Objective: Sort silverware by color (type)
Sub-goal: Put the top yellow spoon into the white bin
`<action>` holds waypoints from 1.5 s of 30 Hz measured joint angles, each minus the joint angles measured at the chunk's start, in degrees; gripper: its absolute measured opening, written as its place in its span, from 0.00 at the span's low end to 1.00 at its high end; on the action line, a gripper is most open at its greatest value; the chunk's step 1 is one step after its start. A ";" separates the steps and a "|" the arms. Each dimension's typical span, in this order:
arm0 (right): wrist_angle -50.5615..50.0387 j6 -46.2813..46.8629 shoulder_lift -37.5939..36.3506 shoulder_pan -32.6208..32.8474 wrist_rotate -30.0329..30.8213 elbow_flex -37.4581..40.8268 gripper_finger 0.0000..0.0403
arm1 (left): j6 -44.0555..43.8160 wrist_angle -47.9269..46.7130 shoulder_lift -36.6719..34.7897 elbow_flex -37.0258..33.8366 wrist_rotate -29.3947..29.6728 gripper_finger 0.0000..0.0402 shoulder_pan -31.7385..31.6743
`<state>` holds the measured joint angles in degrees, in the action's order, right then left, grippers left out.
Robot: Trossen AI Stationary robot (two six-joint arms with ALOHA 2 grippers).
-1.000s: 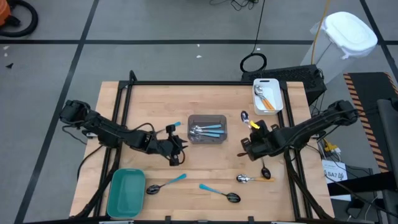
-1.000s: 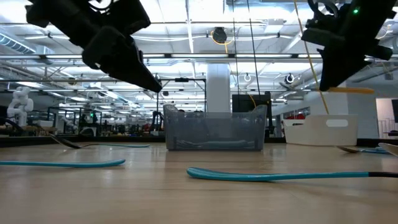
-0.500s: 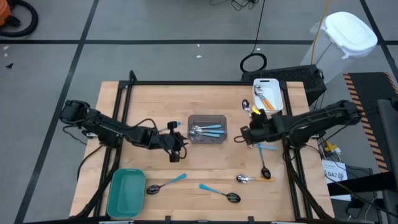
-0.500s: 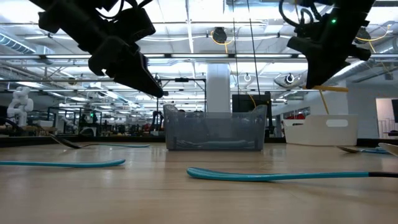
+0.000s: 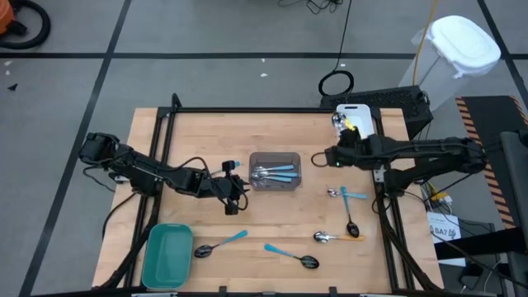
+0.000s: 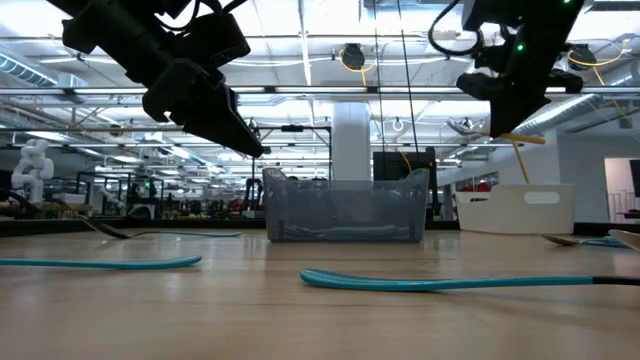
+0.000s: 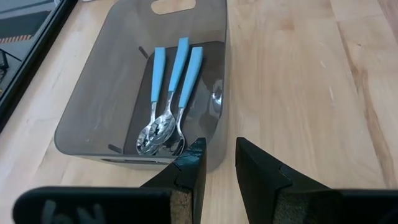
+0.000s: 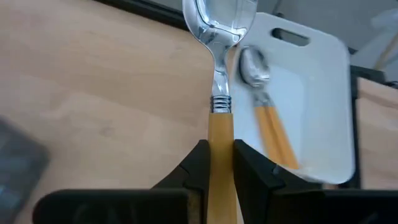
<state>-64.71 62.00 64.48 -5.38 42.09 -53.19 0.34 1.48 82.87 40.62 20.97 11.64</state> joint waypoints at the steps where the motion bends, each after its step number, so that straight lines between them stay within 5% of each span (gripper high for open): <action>1: -0.02 -1.15 -0.01 -1.46 0.01 0.00 0.11 | -0.04 0.00 0.00 0.00 0.00 0.22 0.00; 21: 6.99 -30.77 0.03 -28.42 -5.17 0.00 0.11 | -0.88 0.04 0.00 0.00 -0.15 0.22 0.00; 45: 14.95 -45.80 13.11 -40.03 -9.34 0.00 0.11 | -3.90 0.03 0.00 0.00 -1.04 0.22 0.68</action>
<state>-49.76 16.20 77.59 -45.41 32.75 -53.19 -3.56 1.51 82.87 40.62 19.93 12.32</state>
